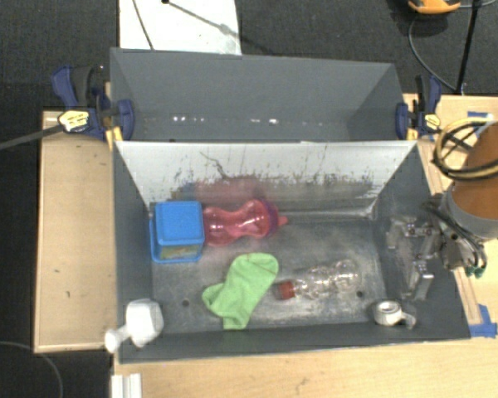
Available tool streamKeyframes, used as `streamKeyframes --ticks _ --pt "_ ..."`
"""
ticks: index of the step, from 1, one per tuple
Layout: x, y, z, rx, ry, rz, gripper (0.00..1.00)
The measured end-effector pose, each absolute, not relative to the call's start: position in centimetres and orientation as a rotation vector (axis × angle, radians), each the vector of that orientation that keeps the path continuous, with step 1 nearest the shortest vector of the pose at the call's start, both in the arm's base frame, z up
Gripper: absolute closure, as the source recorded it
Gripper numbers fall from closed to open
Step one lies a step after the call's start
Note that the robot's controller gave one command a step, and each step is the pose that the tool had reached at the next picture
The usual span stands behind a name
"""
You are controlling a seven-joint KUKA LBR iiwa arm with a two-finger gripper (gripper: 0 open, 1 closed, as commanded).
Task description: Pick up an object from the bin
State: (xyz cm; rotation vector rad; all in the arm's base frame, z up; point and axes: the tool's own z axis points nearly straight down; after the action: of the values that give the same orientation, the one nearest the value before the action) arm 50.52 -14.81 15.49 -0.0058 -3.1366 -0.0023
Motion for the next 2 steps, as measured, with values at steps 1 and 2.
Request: streamKeyframes --ticks 1,2 --pt "50.7 -14.8 15.9 0.004 -3.144 0.001 0.0" --pt "50.4 -9.3 9.9 0.178 -3.142 0.002 0.0"
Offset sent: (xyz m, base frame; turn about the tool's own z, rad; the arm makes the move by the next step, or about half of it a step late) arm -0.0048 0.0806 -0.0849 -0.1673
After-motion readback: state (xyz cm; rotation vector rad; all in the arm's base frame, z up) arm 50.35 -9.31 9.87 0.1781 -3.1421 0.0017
